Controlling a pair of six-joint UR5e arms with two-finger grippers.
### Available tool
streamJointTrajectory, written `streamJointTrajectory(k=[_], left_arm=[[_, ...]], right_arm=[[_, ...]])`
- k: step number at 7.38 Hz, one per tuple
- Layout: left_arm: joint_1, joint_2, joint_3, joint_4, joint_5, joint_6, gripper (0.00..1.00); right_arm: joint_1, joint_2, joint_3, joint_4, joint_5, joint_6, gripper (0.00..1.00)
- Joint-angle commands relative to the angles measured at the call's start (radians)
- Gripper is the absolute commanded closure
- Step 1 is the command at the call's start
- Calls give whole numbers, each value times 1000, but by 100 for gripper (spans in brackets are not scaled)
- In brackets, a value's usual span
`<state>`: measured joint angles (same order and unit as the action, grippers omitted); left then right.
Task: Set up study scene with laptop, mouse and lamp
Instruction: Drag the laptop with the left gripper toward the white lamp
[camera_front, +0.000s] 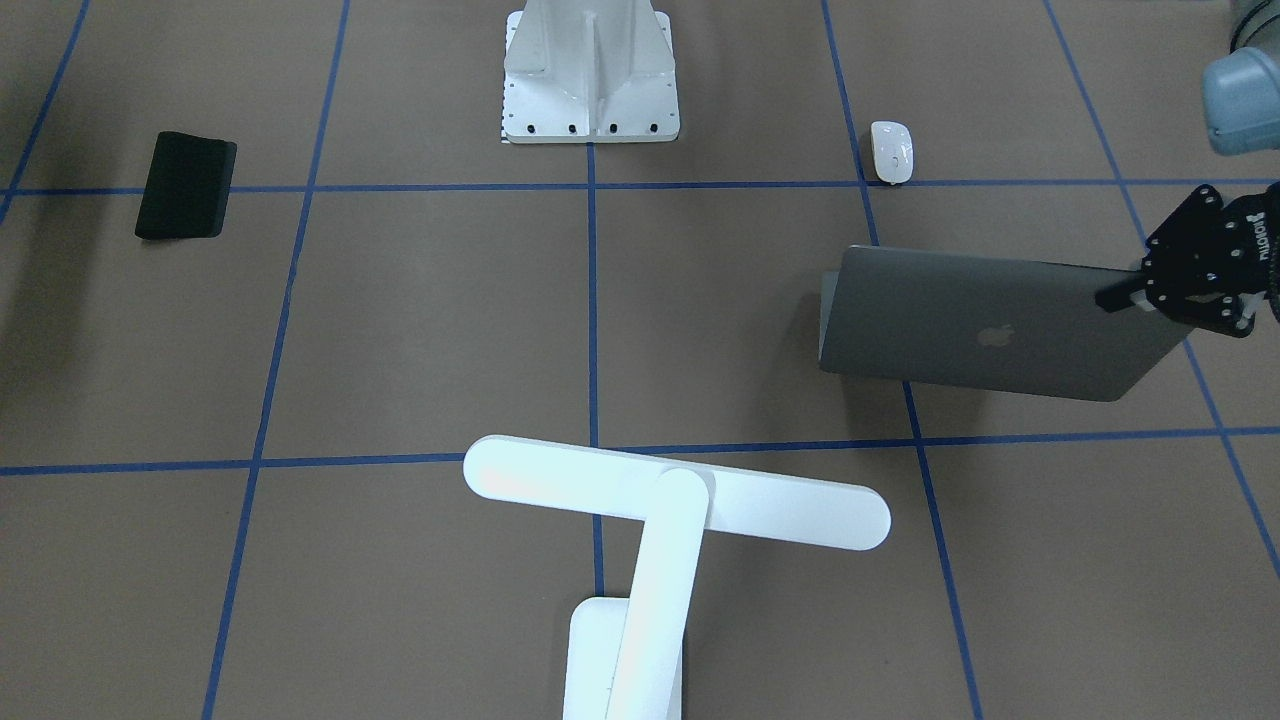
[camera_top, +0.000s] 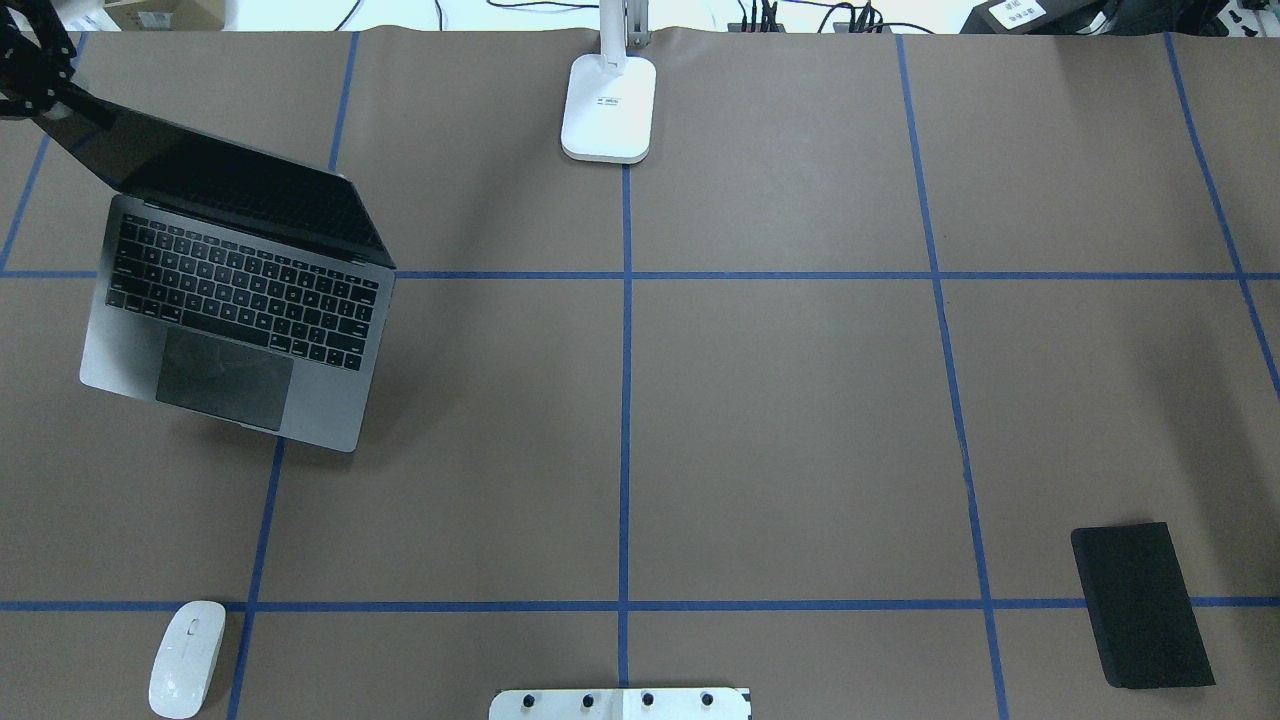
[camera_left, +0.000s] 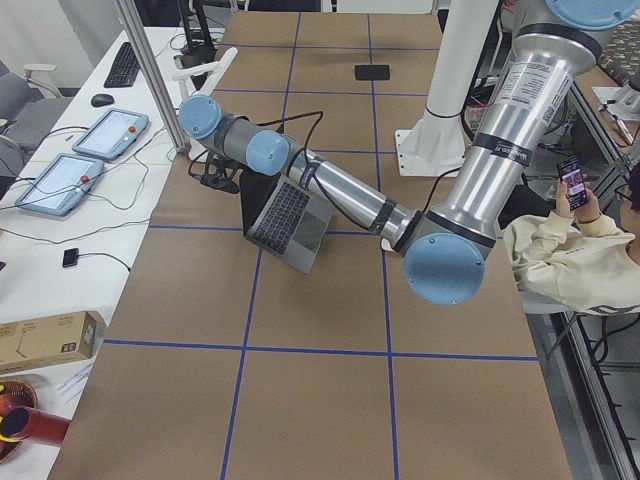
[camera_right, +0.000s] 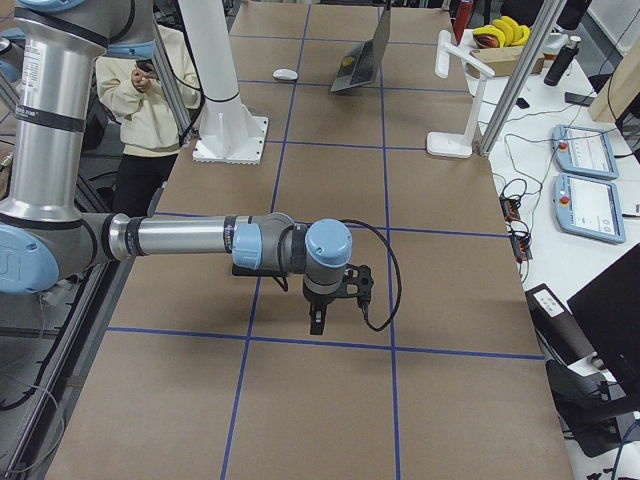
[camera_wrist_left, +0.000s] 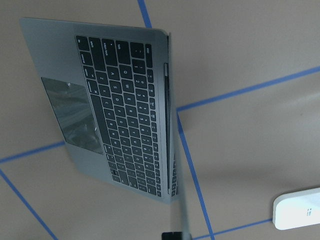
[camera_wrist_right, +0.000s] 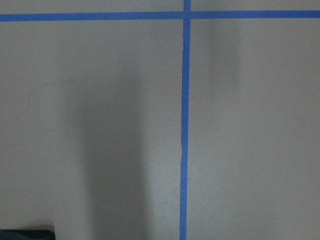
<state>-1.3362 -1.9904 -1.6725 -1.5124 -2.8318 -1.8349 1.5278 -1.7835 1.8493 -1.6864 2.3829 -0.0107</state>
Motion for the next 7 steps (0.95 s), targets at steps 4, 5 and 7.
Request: streamJointTrajectory(k=[4, 5, 7], left_arm=[[80, -191, 216, -239, 3, -282, 100], [92, -236, 258, -241, 5, -282, 100], [144, -307, 304, -241, 46, -282, 100]], right_arm=[[0, 0, 1, -1, 7, -2, 0], [0, 0, 1, -1, 9, 0, 0], [0, -4, -2, -2, 9, 0, 0]])
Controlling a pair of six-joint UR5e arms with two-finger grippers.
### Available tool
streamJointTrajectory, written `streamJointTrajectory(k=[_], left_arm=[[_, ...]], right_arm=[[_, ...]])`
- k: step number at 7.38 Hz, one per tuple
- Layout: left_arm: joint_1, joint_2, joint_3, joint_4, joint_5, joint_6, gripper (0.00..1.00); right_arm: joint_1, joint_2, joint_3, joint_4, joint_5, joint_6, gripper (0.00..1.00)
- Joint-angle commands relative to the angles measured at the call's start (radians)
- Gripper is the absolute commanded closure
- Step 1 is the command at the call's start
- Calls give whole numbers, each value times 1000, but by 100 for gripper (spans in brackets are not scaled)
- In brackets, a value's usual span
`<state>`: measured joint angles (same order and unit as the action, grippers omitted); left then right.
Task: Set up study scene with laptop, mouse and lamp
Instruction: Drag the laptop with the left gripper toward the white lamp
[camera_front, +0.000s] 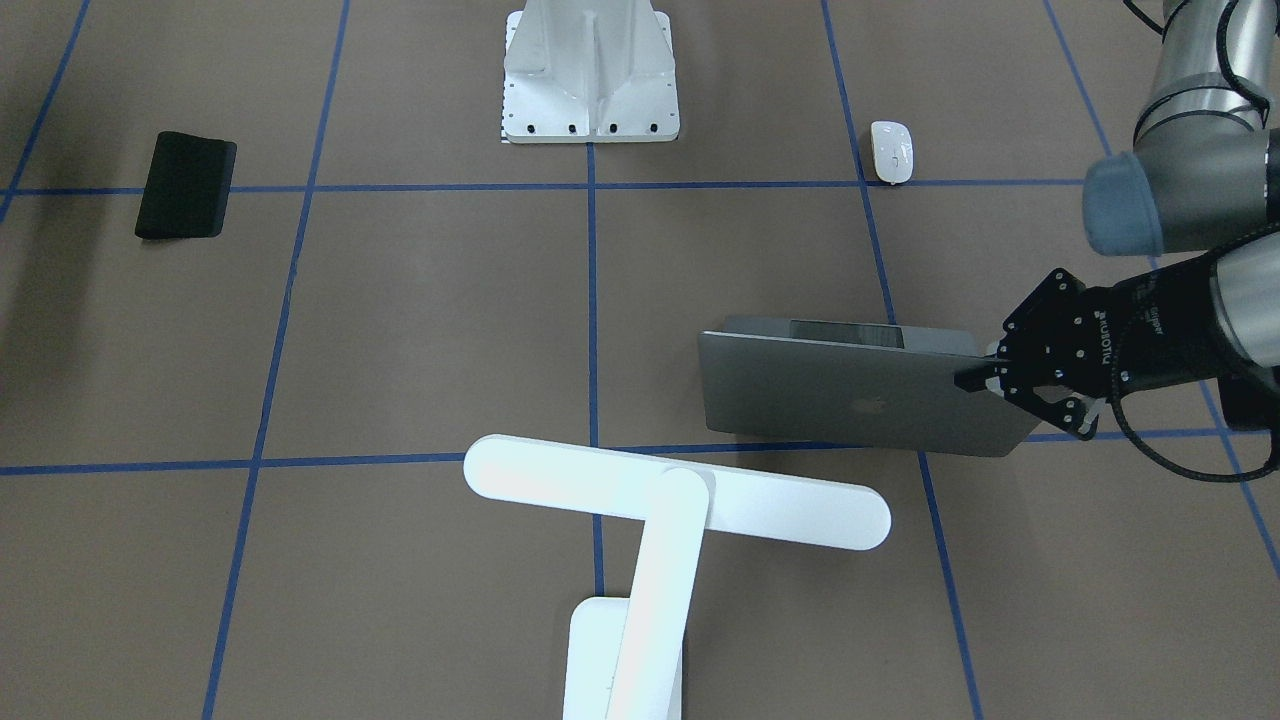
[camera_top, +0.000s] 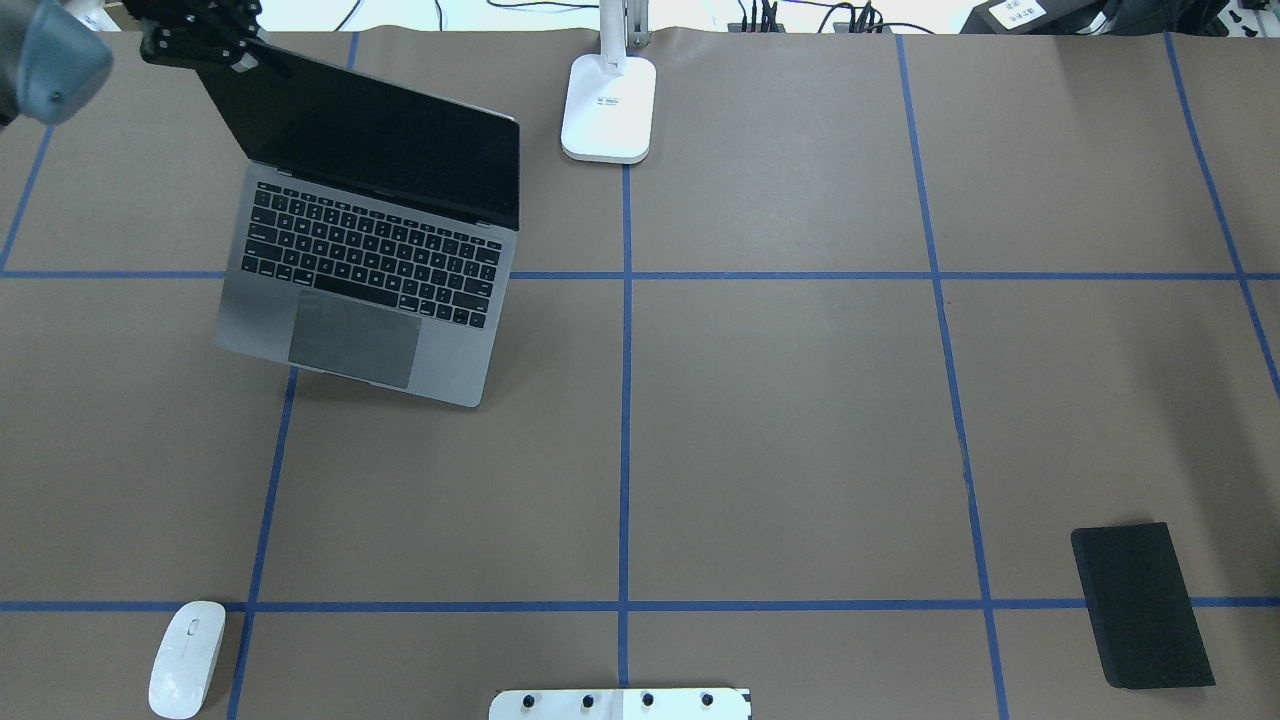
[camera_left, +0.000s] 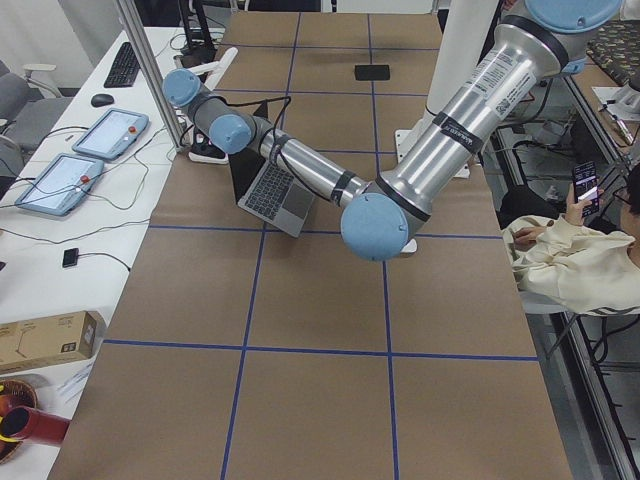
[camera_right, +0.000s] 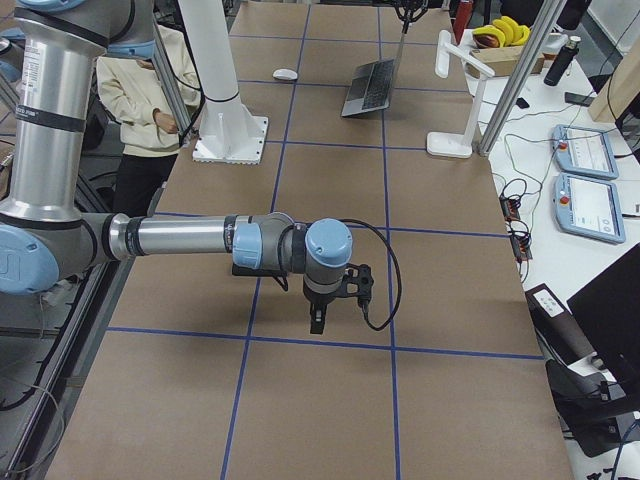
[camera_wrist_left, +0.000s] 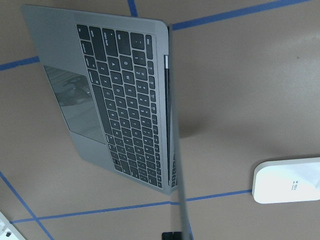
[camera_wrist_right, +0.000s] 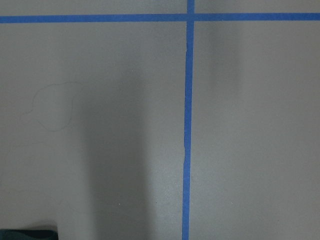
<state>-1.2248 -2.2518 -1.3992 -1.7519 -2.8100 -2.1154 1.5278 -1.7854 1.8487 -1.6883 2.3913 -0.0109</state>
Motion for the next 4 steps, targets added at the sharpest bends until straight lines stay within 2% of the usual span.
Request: streamJointTrajectory(k=[1, 2, 4], left_arm=[[44, -64, 43, -9, 47, -18, 100], [50, -87, 83, -52, 64, -47, 100], [77, -118, 217, -319, 157, -212, 100]], right_arm=[[0, -3, -2, -1, 0, 0, 0], [0, -5, -2, -2, 0, 0, 0], [0, -3, -2, -2, 0, 0, 0]])
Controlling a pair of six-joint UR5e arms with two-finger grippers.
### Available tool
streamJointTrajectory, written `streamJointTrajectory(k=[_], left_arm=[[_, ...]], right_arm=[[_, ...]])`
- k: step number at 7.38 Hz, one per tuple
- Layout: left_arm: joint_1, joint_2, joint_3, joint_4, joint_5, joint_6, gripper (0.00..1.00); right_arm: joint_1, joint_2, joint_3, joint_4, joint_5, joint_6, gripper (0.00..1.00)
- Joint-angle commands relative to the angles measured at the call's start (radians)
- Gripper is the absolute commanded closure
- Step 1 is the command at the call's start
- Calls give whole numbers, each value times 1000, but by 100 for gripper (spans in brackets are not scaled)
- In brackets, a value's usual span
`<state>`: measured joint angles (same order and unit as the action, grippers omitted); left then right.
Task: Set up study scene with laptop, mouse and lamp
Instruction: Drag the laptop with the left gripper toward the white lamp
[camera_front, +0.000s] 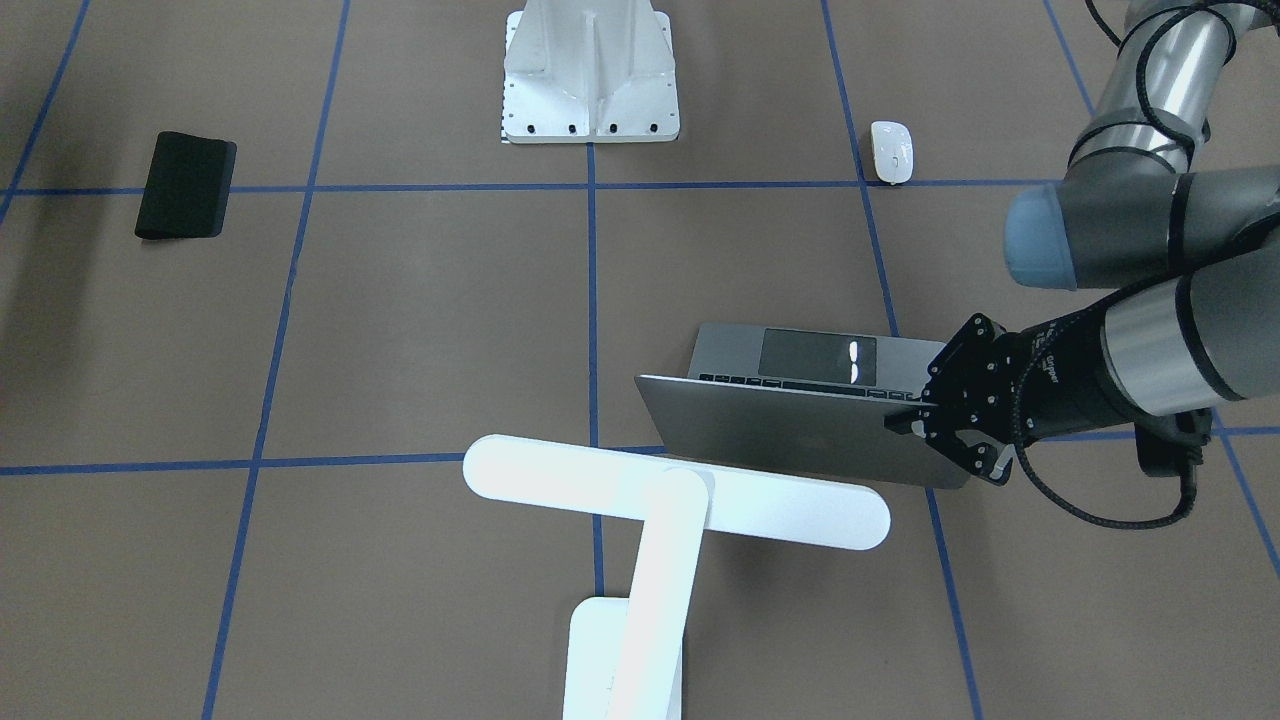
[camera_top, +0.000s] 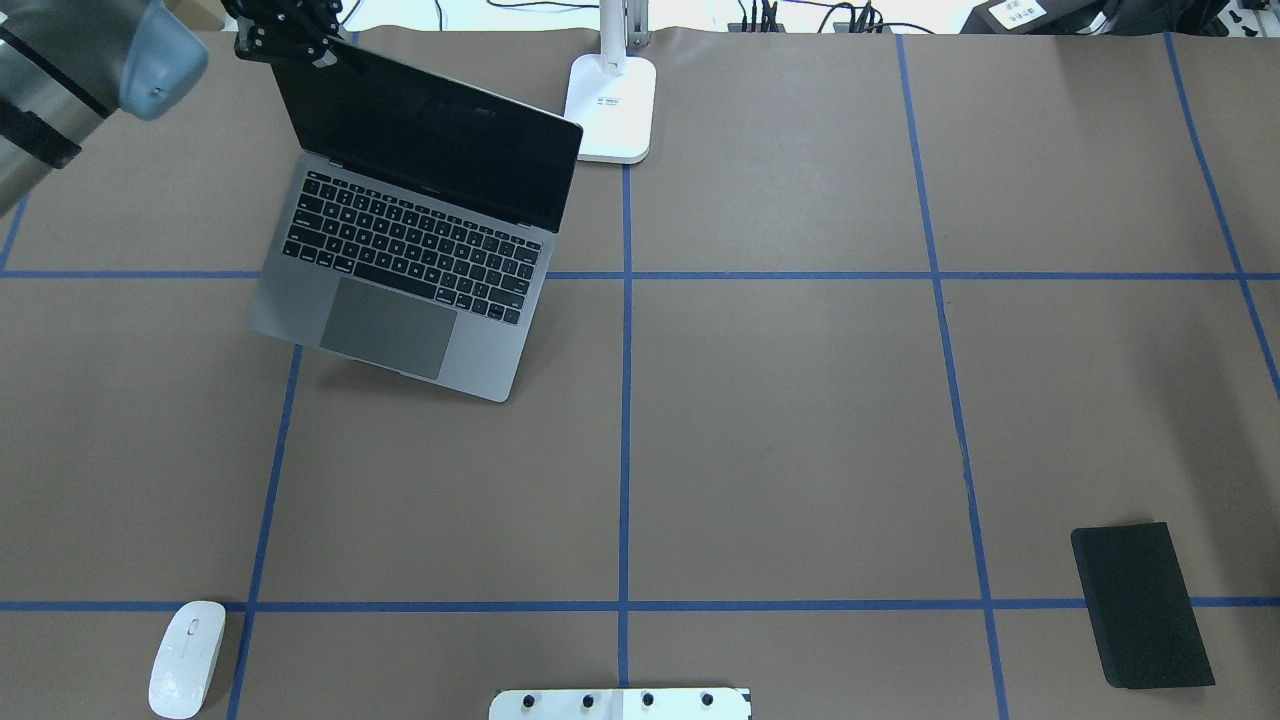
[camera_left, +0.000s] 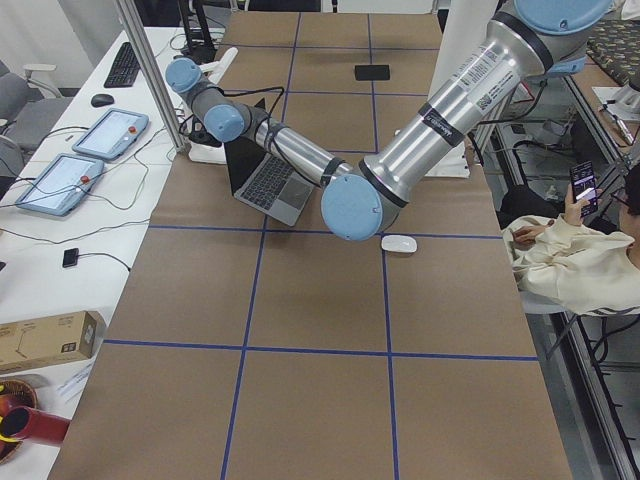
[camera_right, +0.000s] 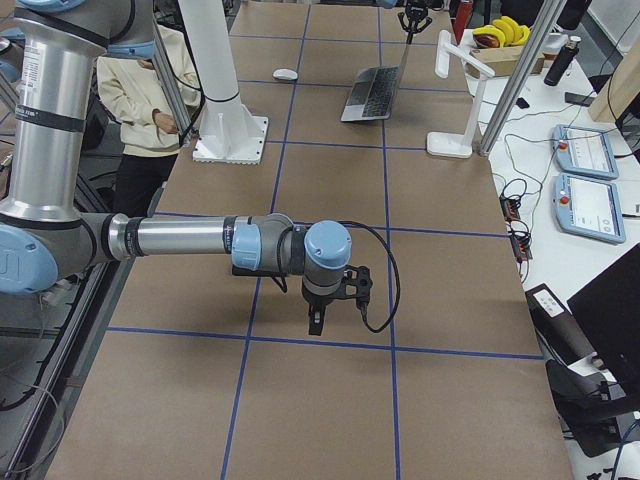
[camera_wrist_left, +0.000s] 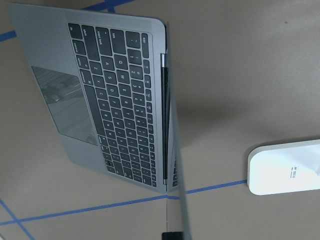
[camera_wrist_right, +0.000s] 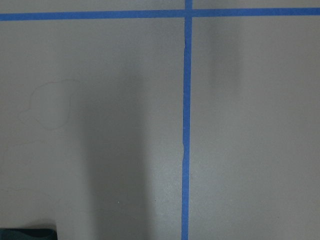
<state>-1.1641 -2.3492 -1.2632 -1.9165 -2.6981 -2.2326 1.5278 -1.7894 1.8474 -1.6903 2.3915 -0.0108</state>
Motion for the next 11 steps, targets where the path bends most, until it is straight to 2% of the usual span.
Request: streamJointTrajectory(k=[1, 4, 6, 8, 10, 11], left_arm=[[36, -31, 111, -229, 90, -155, 100], [63, -58, 113, -251, 107, -218, 100], [105, -62, 114, -352, 194, -342, 100], [129, -85, 120, -375, 246, -374, 100], [132, -98, 163, -510, 314, -459, 100], [135, -98, 171, -528, 348, -464, 100]], right_arm=[[0, -1, 0, 0, 0, 0, 0], [0, 1, -1, 0, 0, 0, 0], [0, 1, -2, 0, 0, 0, 0], [0, -1, -2, 0, 2, 0, 0], [0, 1, -5, -2, 2, 0, 0], [0, 1, -8, -2, 2, 0, 0]])
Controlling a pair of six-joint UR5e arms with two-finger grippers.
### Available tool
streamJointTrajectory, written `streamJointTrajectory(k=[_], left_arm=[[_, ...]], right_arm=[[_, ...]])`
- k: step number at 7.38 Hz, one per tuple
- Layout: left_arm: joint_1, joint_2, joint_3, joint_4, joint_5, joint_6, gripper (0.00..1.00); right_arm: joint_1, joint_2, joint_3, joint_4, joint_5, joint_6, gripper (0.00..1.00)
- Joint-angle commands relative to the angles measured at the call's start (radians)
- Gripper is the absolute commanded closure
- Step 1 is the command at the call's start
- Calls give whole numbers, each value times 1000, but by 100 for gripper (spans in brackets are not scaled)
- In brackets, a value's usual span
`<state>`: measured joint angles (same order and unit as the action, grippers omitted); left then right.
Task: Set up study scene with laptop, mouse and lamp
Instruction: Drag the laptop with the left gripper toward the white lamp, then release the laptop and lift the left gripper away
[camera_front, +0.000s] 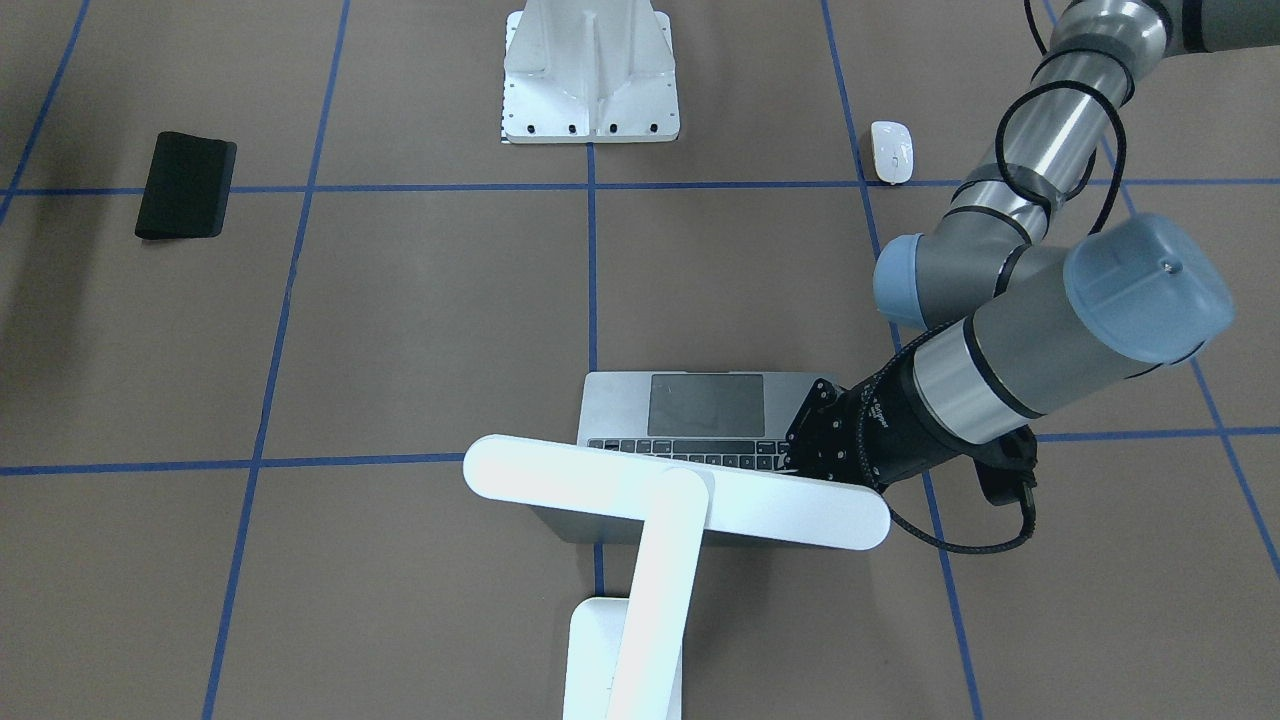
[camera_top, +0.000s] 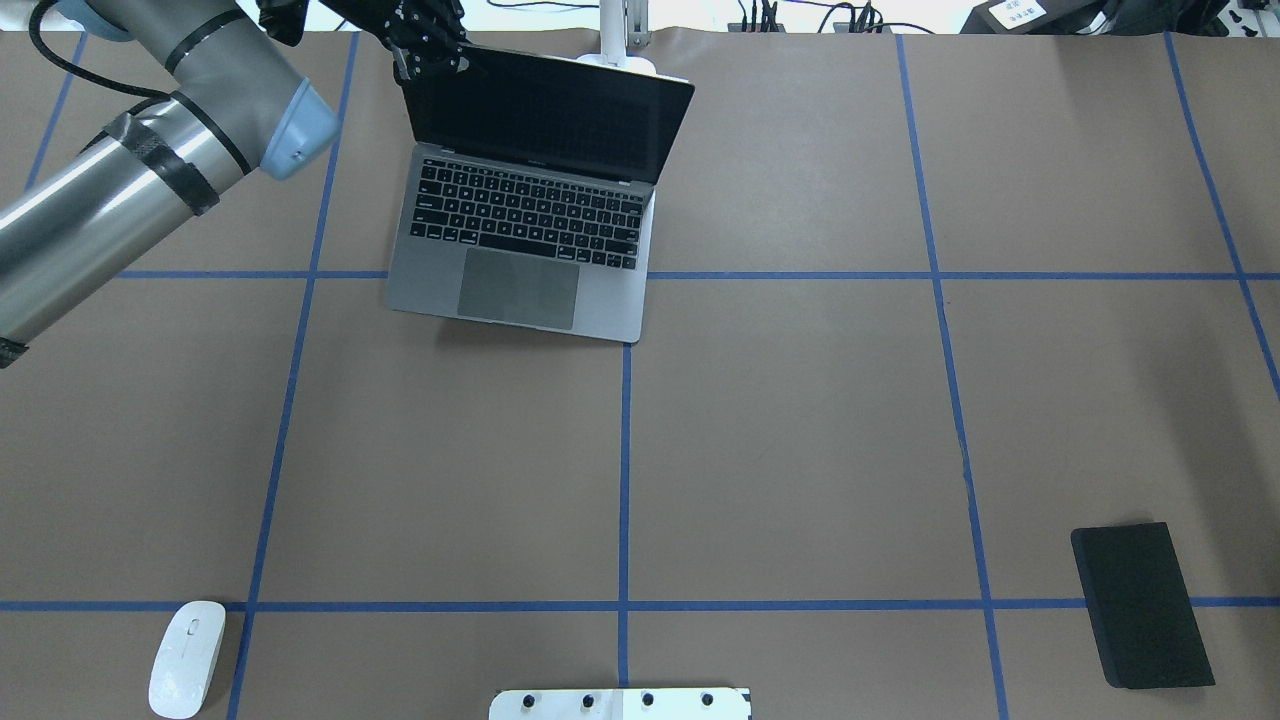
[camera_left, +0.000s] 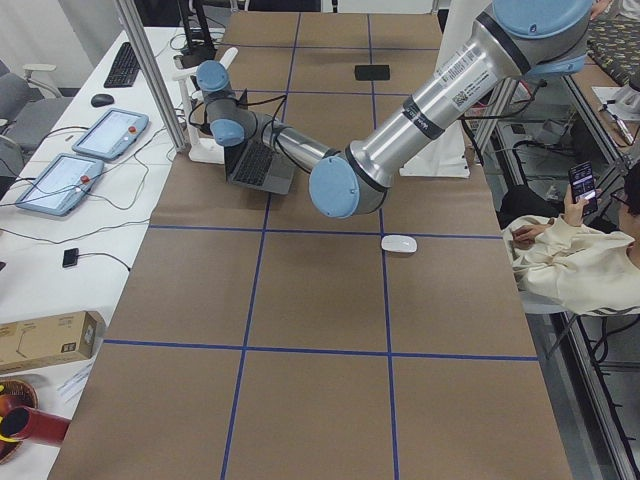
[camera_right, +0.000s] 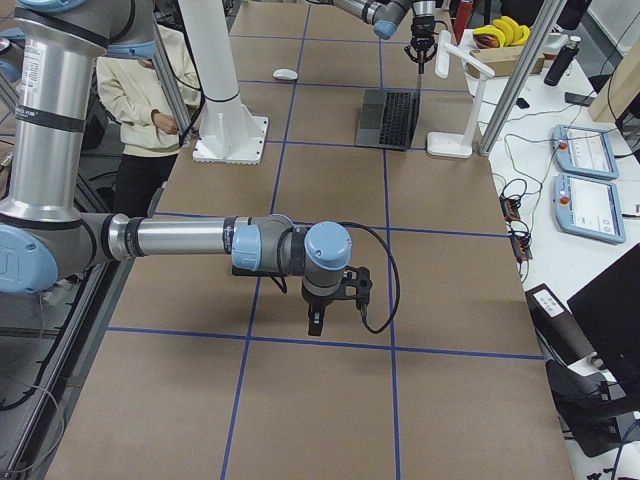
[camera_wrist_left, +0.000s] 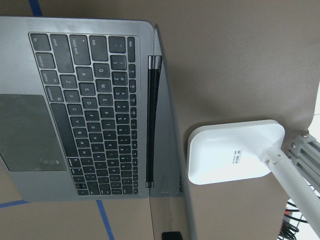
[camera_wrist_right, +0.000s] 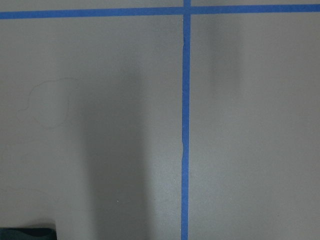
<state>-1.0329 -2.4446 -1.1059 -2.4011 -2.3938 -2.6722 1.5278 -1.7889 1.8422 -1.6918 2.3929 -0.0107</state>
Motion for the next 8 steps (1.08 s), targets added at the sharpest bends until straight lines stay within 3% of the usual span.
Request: streamJointTrajectory(k=[1, 2, 3, 4, 6, 8], left_arm=[[4, 1, 18, -62, 51, -25, 100], [7, 9, 18, -132, 88, -20, 100], [8, 34, 12, -179, 91, -14, 44], [5, 51, 2, -188, 85, -5, 0], [-25, 158, -76, -188, 9, 165, 0], [-135, 258, -110, -181, -184, 396, 0]], right_arm=[[0, 0, -3, 0, 2, 0, 0], [0, 0, -4, -2, 2, 0, 0], [0, 0, -5, -2, 2, 2, 0], [0, 6, -5, -12, 2, 2, 0], [-1, 14, -3, -39, 3, 3, 0], [-1, 13, -1, -39, 2, 2, 0]])
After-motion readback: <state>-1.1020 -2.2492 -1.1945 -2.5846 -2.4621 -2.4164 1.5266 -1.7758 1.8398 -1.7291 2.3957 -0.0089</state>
